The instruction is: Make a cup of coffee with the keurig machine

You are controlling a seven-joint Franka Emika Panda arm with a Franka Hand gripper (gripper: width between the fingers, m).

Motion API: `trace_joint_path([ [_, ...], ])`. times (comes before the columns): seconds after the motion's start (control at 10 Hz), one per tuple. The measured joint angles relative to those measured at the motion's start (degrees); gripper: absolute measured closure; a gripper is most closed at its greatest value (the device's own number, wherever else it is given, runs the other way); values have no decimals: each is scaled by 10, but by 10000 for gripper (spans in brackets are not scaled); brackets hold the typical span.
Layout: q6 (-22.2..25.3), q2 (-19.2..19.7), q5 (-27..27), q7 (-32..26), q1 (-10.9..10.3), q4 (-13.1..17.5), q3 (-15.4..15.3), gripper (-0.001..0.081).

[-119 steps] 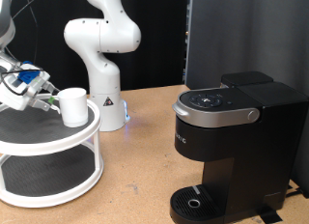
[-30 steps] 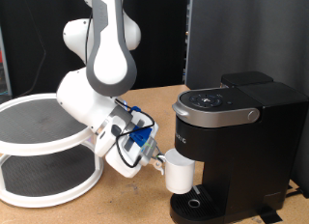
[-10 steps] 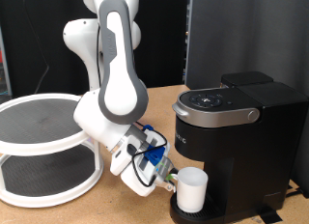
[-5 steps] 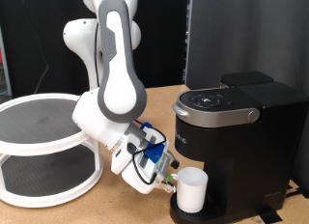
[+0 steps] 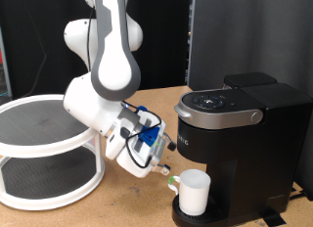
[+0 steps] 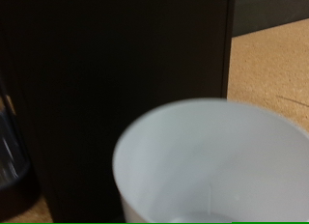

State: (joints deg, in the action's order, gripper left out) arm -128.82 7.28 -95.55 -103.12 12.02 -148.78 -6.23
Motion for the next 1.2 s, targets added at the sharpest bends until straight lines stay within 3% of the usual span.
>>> trace_joint_path([
  [0.6,50,-129,96,108,25,-58,23,3],
  [0.8,57,-128,105,108,25,-59,26,3],
  [1.2,187,-163,168,125,54,-68,69,3],
])
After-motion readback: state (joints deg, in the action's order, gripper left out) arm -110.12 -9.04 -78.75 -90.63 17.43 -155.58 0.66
